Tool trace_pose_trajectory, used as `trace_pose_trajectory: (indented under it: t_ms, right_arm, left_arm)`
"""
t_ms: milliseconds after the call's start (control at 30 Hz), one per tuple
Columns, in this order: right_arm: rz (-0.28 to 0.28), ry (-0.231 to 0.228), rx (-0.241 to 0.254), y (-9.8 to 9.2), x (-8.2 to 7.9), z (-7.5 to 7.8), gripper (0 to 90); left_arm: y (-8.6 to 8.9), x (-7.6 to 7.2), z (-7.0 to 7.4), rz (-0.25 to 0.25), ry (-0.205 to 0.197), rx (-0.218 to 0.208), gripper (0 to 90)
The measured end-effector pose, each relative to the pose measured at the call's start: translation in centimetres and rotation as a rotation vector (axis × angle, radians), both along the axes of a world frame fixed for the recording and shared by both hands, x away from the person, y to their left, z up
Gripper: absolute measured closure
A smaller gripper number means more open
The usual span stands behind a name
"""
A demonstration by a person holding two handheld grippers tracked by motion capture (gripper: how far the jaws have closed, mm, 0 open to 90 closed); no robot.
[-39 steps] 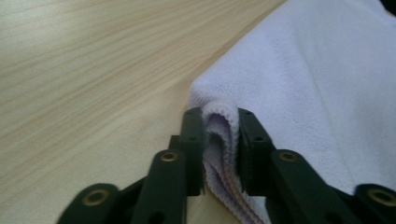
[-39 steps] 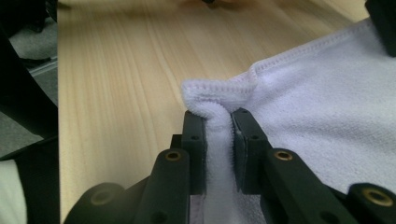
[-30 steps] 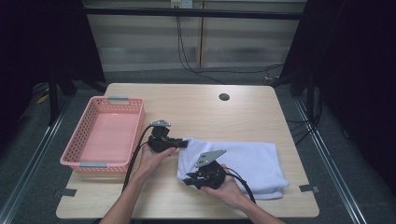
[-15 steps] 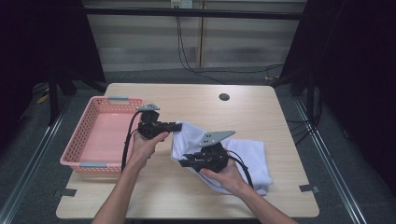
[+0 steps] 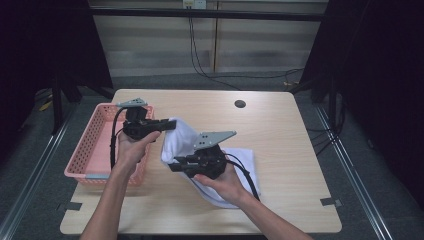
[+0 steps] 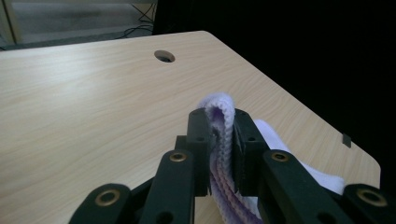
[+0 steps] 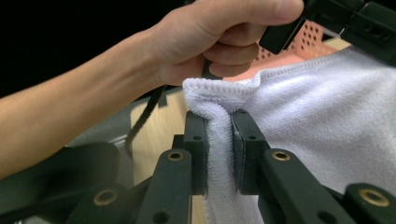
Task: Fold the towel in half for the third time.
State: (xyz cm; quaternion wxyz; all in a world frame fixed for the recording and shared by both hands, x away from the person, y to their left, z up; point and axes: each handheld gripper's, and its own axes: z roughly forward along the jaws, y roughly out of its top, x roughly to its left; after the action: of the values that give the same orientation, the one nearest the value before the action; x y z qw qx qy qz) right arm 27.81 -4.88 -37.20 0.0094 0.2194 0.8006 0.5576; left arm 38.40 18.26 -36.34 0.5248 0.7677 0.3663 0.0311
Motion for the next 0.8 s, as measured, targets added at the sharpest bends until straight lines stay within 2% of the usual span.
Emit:
trace_pose_trajectory:
  t_ms: [33, 133, 200, 267, 400, 500, 567, 633, 700, 800]
  right_arm:
    - [0.003, -0.006, 0.002, 0.3, 0.0, 0.3, 78.6]
    - [0.010, -0.022, 0.026, 1.0, -0.2, 1.2, 78.6]
    - [0.004, -0.028, 0.042, 1.0, -0.3, 1.2, 78.6]
    - [-0.019, -0.033, 0.046, 0.6, -0.3, 0.6, 78.6]
    - [-0.068, -0.010, 0.052, -1.0, -0.4, -0.8, 78.6]
    - [-0.096, -0.005, 0.037, -2.8, -0.7, -1.4, 78.3]
    - [-0.117, -0.001, 0.026, -4.2, -0.9, -1.9, 78.0]
    - [-0.132, 0.017, 0.022, -5.6, -1.0, -2.6, 77.9]
    - [-0.160, 0.026, 0.013, -6.9, -1.2, -3.2, 77.9]
    - [-0.184, 0.037, 0.001, -8.5, -1.7, -4.0, 77.2]
  left_arm:
    - [0.2, -0.1, 0.5, 0.004, 0.000, 0.019, 79.8]
    - [0.7, -0.4, 1.6, 0.007, -0.006, 0.033, 79.8]
    - [0.5, -0.3, 1.6, 0.016, -0.011, 0.066, 79.7]
    - [-0.2, 0.0, 0.7, 0.017, 0.002, 0.061, 79.7]
    - [-2.0, 0.6, -0.9, -0.006, 0.013, 0.037, 79.5]
    - [-4.1, 0.8, -1.5, -0.028, 0.013, 0.061, 79.4]
    - [-5.4, 1.0, -2.0, -0.035, 0.018, 0.048, 79.2]
    - [-6.9, 1.1, -2.7, -0.046, 0.024, 0.070, 79.1]
    - [-8.1, 1.3, -3.3, -0.064, 0.032, 0.051, 79.0]
    - [-10.0, 1.5, -4.2, -0.094, 0.050, 0.067, 78.8]
